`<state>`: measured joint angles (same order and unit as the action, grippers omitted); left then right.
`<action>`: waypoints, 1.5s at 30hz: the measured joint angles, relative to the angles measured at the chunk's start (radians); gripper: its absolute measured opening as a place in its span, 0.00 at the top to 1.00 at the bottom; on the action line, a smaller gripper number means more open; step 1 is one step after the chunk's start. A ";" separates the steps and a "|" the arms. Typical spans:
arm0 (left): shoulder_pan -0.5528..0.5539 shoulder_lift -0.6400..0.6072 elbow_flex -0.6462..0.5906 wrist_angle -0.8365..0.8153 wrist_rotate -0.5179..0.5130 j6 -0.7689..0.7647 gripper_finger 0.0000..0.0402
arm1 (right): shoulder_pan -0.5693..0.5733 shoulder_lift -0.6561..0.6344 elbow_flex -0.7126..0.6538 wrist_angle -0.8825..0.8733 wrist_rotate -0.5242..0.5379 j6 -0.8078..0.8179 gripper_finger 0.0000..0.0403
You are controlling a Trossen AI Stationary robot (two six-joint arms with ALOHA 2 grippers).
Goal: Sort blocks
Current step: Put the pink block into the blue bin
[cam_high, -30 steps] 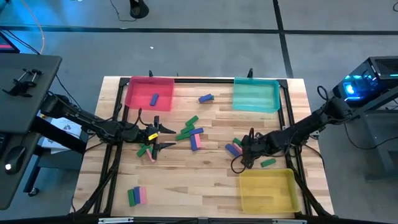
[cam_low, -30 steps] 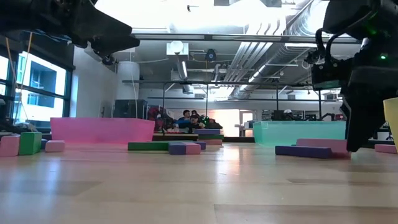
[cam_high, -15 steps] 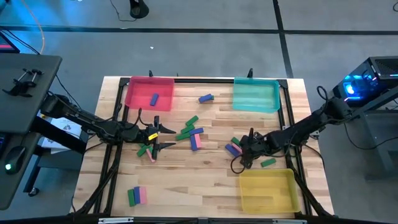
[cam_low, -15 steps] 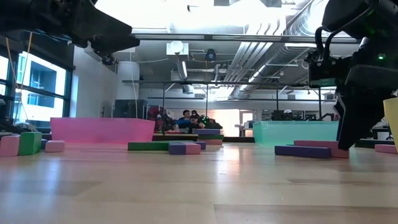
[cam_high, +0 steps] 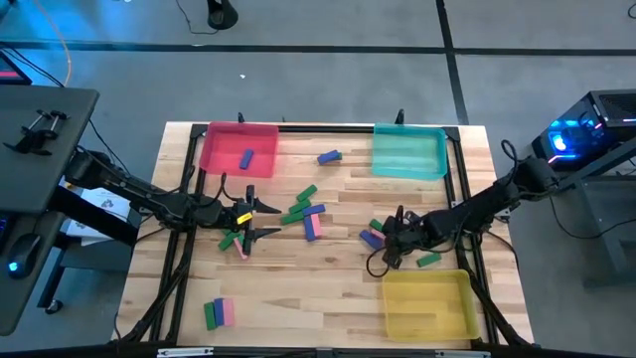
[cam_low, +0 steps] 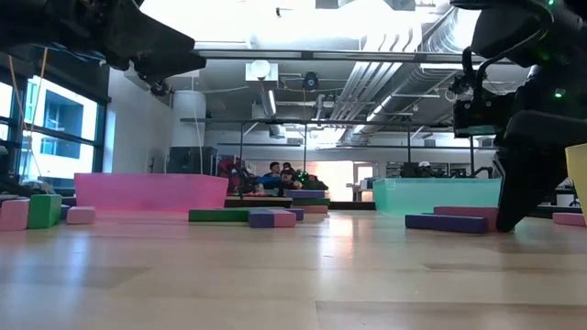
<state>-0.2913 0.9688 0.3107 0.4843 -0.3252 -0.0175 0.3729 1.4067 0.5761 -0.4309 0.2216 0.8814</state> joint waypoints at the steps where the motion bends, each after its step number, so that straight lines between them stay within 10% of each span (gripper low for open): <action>1: 0.000 0.000 0.000 0.000 0.000 -0.004 0.47 | 0.000 -0.015 0.008 -0.025 -0.013 0.000 0.93; 8: 0.000 0.000 0.000 0.009 0.000 -0.006 0.47 | 0.000 -0.078 0.156 -0.256 -0.003 0.008 0.89; 16: 0.000 0.000 0.000 0.016 0.000 -0.005 0.47 | -0.088 -0.083 0.390 -0.577 0.258 -0.025 0.93; 33: 0.000 0.000 0.000 0.015 0.000 0.011 0.47 | -0.973 -0.078 0.326 -0.433 0.053 -0.483 0.92; 45: 0.000 0.000 0.000 0.012 0.000 0.011 0.47 | -1.187 0.079 0.309 -0.355 -0.051 -0.545 0.90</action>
<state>-0.2914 0.9688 0.3107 0.4964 -0.3252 -0.0063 -0.8143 1.4852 0.8848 -0.7857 0.1707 0.3369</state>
